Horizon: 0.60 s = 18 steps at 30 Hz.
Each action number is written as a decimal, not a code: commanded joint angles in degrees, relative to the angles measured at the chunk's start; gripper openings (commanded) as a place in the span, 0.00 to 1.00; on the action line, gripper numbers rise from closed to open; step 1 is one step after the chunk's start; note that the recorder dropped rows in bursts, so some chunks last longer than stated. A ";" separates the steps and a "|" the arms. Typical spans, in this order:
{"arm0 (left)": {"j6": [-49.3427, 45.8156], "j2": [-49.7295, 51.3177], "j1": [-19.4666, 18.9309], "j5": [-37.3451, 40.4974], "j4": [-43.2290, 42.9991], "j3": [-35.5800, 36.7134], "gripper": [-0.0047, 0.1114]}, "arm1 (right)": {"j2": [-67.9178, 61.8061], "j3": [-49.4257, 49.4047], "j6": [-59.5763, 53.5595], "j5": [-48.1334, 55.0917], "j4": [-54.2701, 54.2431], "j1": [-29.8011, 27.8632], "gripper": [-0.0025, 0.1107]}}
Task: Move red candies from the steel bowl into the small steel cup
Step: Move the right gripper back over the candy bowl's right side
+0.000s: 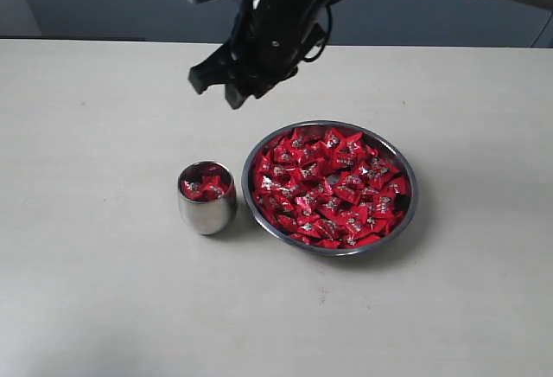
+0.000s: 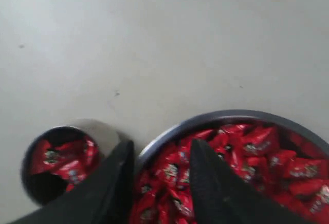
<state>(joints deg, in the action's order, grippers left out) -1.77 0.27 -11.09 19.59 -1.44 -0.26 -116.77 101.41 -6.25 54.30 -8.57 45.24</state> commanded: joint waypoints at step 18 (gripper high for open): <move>0.08 -0.27 0.38 -0.45 -0.11 0.26 0.04 | 14.92 -33.89 0.89 -9.49 2.63 -16.58 0.34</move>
<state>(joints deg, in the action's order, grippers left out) -1.77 0.27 -11.09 19.59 -1.44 -0.26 -102.67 69.93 -5.13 43.48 -6.32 29.22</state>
